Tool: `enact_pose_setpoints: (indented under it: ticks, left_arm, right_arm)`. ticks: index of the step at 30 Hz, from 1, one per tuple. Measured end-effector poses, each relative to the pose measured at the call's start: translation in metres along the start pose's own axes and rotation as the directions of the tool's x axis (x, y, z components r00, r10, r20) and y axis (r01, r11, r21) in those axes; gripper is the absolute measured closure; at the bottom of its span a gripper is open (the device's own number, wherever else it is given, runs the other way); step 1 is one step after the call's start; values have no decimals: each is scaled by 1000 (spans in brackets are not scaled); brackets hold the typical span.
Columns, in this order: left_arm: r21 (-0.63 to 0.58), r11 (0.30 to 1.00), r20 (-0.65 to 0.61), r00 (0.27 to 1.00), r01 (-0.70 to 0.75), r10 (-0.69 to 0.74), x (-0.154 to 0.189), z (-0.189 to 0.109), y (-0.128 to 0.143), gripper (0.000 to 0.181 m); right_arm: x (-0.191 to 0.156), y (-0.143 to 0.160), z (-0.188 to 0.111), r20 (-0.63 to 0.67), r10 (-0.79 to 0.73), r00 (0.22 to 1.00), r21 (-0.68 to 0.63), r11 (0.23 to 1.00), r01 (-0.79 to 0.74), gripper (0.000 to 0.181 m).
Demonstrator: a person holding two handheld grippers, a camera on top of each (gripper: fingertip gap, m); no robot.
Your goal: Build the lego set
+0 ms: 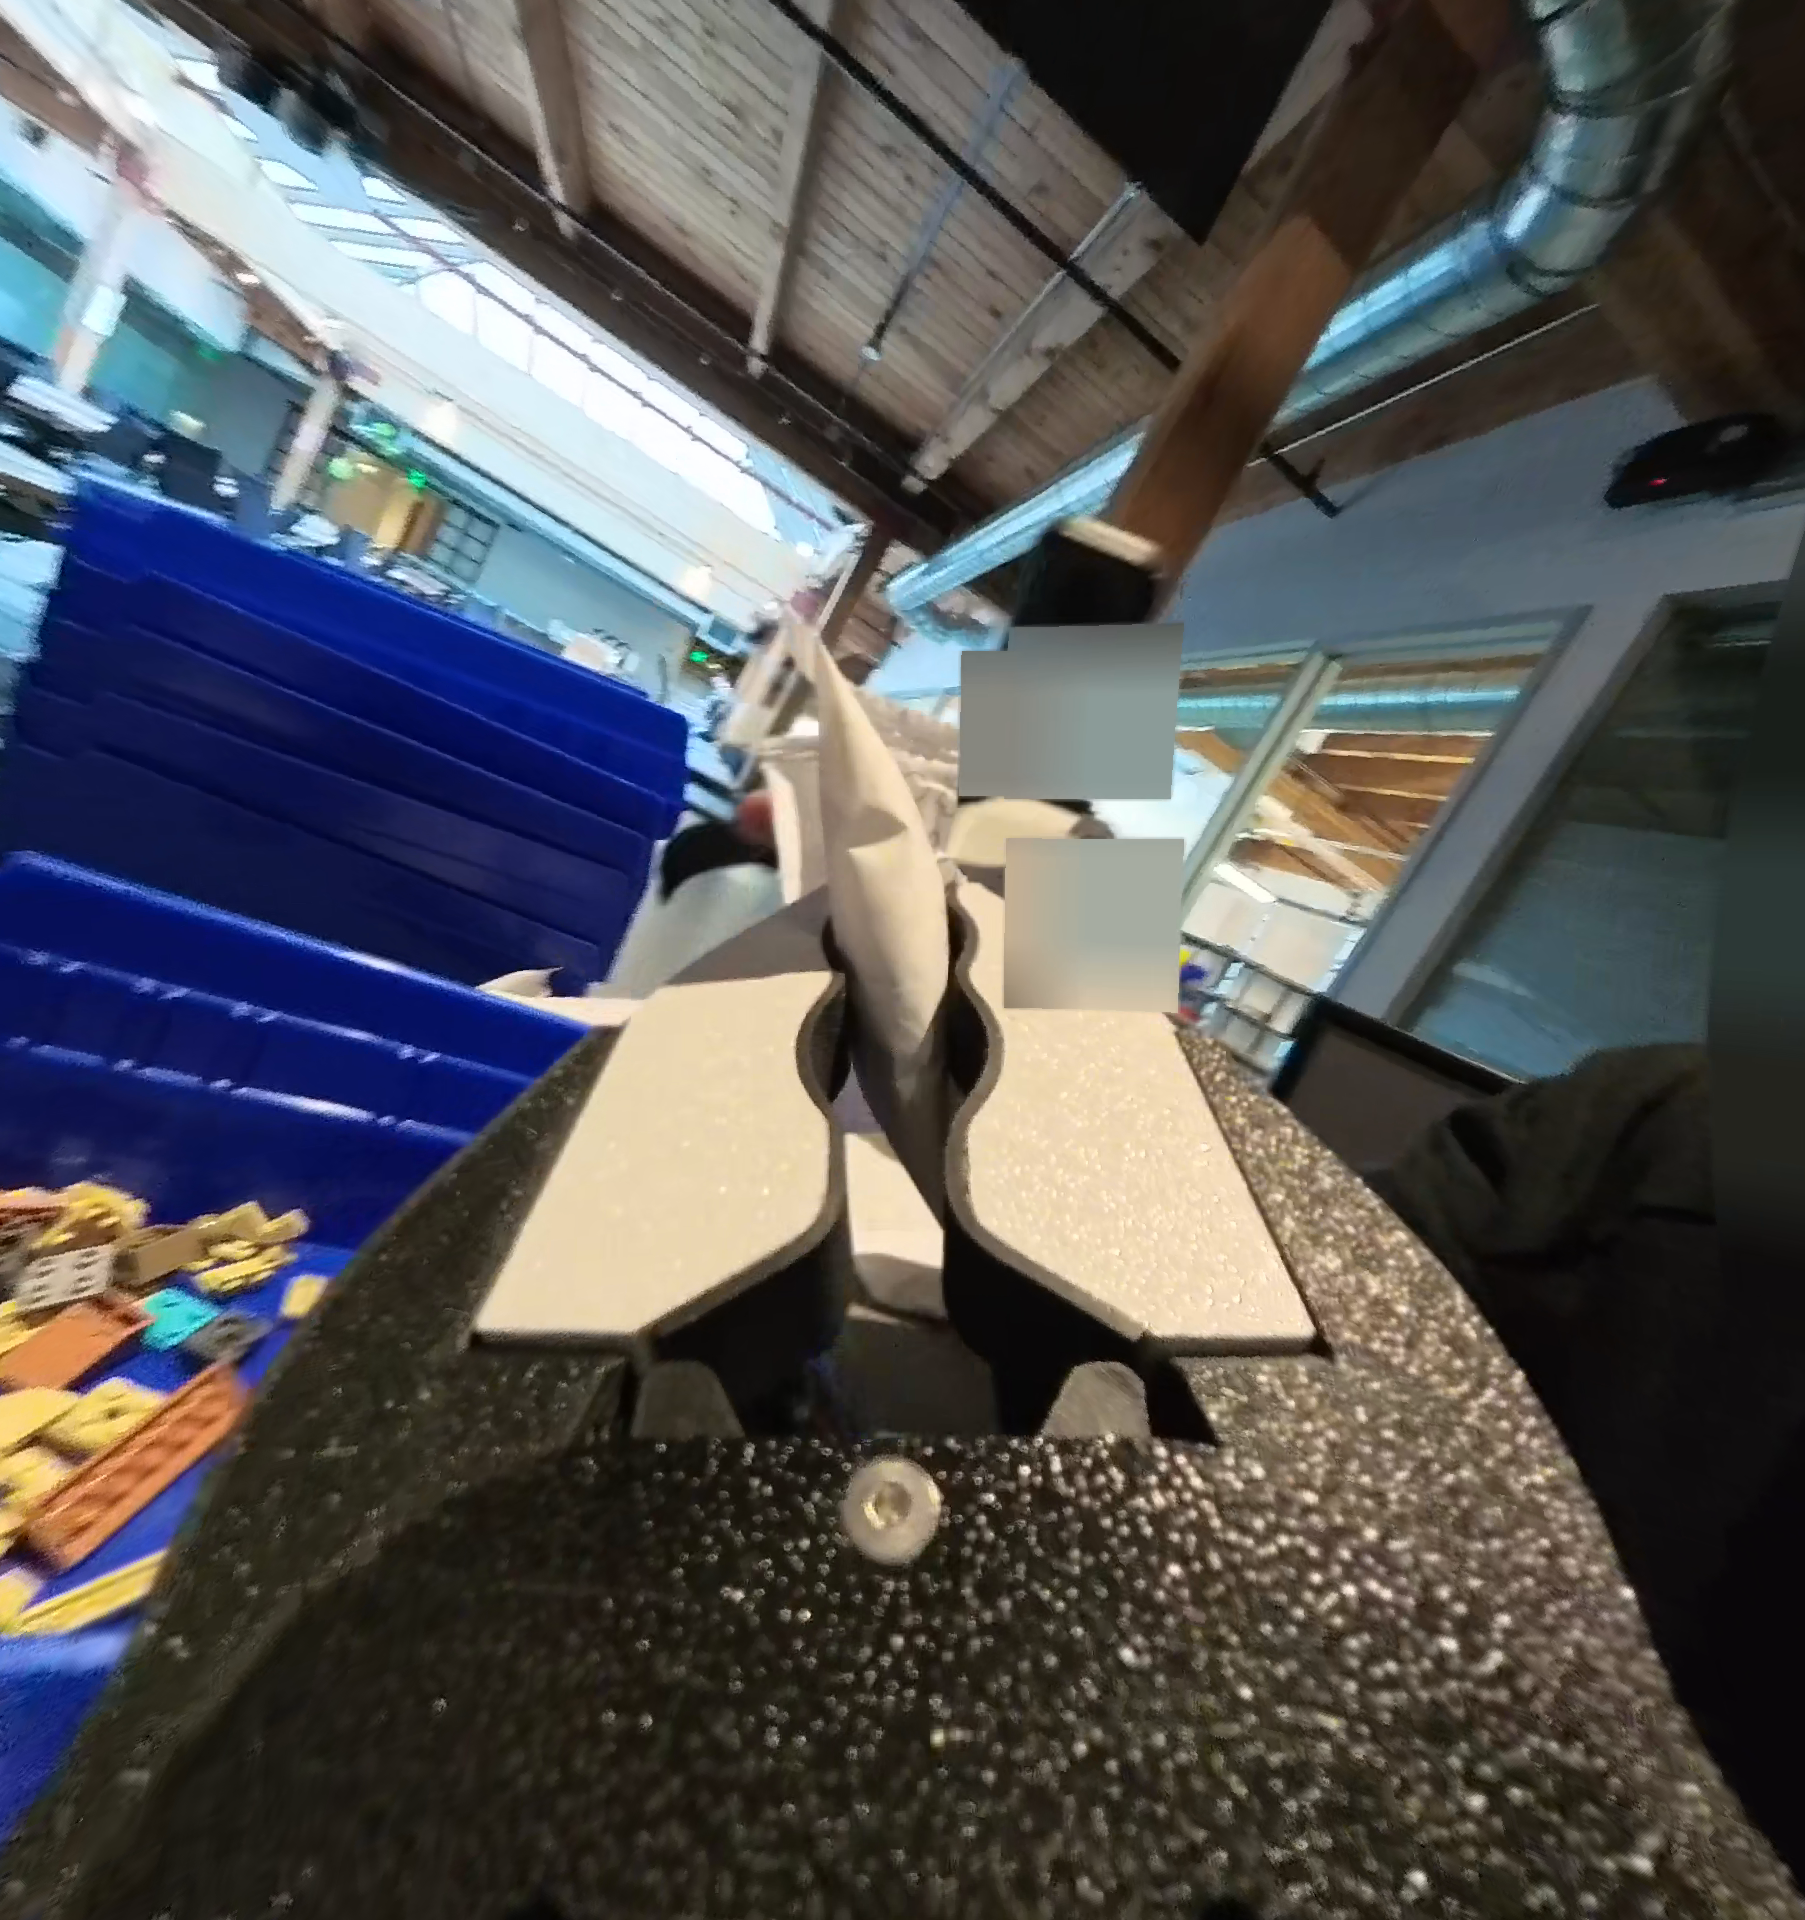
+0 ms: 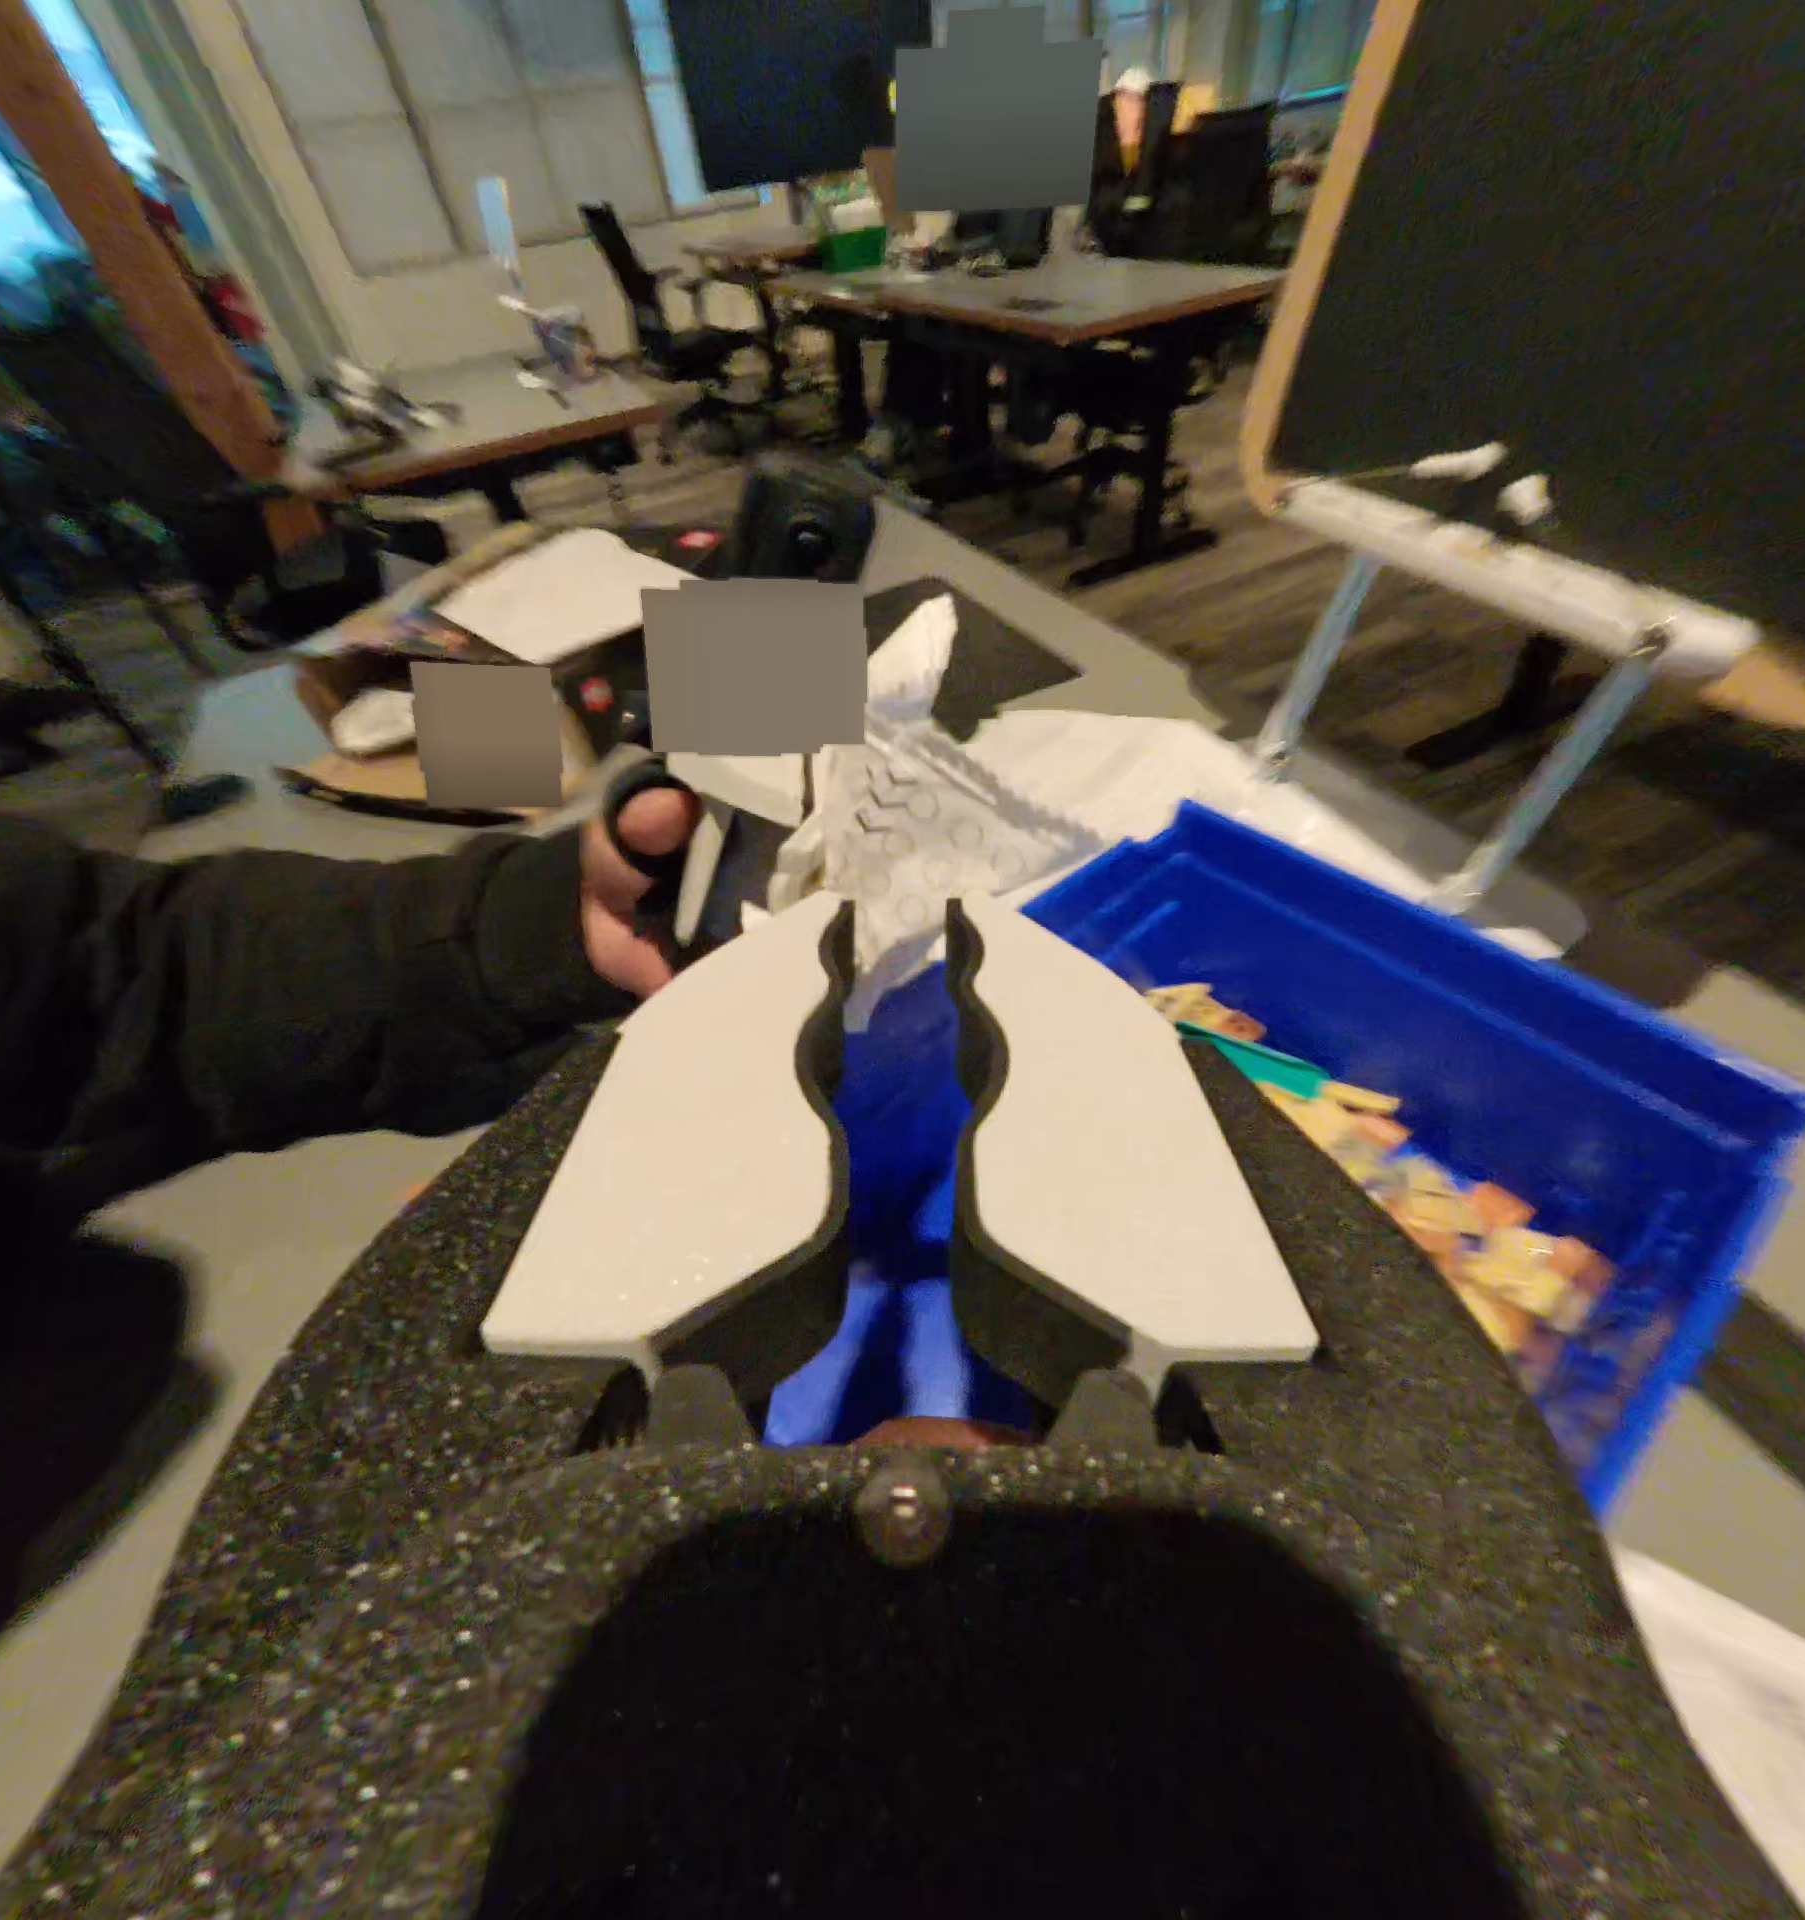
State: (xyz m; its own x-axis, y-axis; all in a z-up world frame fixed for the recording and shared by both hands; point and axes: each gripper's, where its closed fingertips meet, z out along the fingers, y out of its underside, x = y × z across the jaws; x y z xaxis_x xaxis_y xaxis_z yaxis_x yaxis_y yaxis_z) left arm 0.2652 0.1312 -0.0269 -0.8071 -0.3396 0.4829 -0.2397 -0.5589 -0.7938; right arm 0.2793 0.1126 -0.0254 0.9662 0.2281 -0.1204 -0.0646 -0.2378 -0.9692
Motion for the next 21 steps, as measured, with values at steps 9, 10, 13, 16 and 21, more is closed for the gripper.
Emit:
enact_pose_setpoints:
  ticks: [9, 10, 13, 16, 21]
  left_arm:
    - [-10, 1000, -107, 994, 28, -28, 17, 2, 2, 167]
    - [-3, 999, -112, 993, 35, -35, 17, 2, 1, 167]
    - [10, 999, -131, 990, 52, -51, 19, 2, -1, 167]
    - [-9, 999, -127, 991, 46, -47, 19, 3, 2, 167]
    - [-22, 999, -110, 993, 34, -36, 17, 4, 5, 167]
  right_arm:
    - [-9, 3, 5, 216, 228, 949, 47, 969, -244, 149]
    - [-12, 1, 5, 237, 229, 944, 54, 967, -248, 148]
    - [-19, -1, 7, 291, 236, 927, 60, 963, -264, 145]
    - [-22, -7, 8, 328, 239, 914, 102, 953, -286, 152]
    - [-21, -4, 15, 299, 238, 924, 87, 957, -275, 158]
